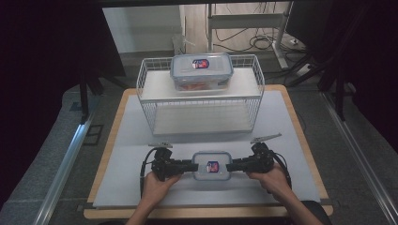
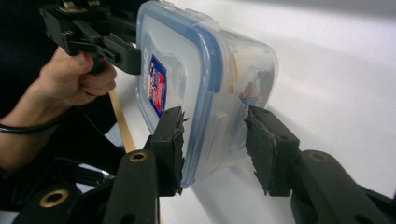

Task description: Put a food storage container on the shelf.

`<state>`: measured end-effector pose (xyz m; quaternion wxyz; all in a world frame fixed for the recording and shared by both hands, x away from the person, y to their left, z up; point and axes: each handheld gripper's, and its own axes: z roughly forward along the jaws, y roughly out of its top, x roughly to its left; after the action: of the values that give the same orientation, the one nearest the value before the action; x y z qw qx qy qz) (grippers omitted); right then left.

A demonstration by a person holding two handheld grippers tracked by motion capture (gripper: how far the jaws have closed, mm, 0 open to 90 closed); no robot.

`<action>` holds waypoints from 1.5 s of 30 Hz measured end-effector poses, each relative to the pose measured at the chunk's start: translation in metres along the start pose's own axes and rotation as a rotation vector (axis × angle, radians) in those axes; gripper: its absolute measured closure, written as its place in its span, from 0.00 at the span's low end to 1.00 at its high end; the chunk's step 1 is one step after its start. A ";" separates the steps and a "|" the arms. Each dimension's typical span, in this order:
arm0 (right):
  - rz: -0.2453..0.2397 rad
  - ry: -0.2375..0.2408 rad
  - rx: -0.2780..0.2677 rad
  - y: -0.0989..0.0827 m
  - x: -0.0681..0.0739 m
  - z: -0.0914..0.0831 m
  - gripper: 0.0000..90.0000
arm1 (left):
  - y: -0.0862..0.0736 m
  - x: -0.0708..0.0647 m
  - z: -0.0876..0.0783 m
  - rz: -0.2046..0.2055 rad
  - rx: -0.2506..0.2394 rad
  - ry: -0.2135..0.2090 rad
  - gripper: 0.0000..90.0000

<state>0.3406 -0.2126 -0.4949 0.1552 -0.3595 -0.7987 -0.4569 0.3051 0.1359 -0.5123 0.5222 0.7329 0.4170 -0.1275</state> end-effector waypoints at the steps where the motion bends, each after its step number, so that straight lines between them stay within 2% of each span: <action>1: -0.002 0.006 -0.012 0.002 0.001 -0.002 0.65 | 0.003 -0.002 -0.002 0.011 -0.013 0.003 0.63; 4: -0.012 0.013 -0.037 0.009 0.005 -0.005 0.65 | 0.011 -0.006 -0.009 0.032 -0.031 0.014 0.63; 10: -0.050 -0.001 -0.069 0.029 0.016 -0.012 0.65 | 0.028 -0.013 -0.020 0.058 -0.071 0.018 0.63; 20: -0.120 -0.017 -0.140 0.074 0.041 -0.038 0.65 | 0.078 -0.039 -0.044 0.144 -0.111 0.043 0.63; 28: -0.143 -0.021 -0.196 0.109 0.051 -0.055 0.64 | 0.112 -0.053 -0.056 0.177 -0.129 0.056 0.63; 30: -0.140 -0.024 -0.209 0.118 0.052 -0.059 0.64 | 0.121 -0.055 -0.057 0.188 -0.116 0.071 0.63; 32: -0.154 -0.033 -0.217 0.126 0.054 -0.061 0.65 | 0.129 -0.058 -0.056 0.197 -0.105 0.111 0.61; 33: -0.164 -0.046 -0.215 0.130 0.056 -0.062 0.65 | 0.133 -0.059 -0.057 0.198 -0.110 0.118 0.60; 34: -0.174 -0.059 -0.218 0.134 0.058 -0.062 0.65 | 0.137 -0.057 -0.059 0.199 -0.120 0.104 0.59; 35: -0.177 -0.058 -0.224 0.137 0.060 -0.063 0.65 | 0.140 -0.055 -0.062 0.184 -0.137 0.077 0.60; 37: -0.174 -0.044 -0.232 0.143 0.062 -0.066 0.65 | 0.145 -0.053 -0.066 0.172 -0.151 0.058 0.61; 45: -0.167 -0.038 -0.258 0.166 0.063 -0.069 0.65 | 0.167 -0.057 -0.076 0.172 -0.164 0.081 0.61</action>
<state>0.4098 -0.1896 -0.3188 0.0541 -0.3176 -0.7632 -0.5601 0.3753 0.1565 -0.3345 0.5721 0.7253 0.3825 -0.0181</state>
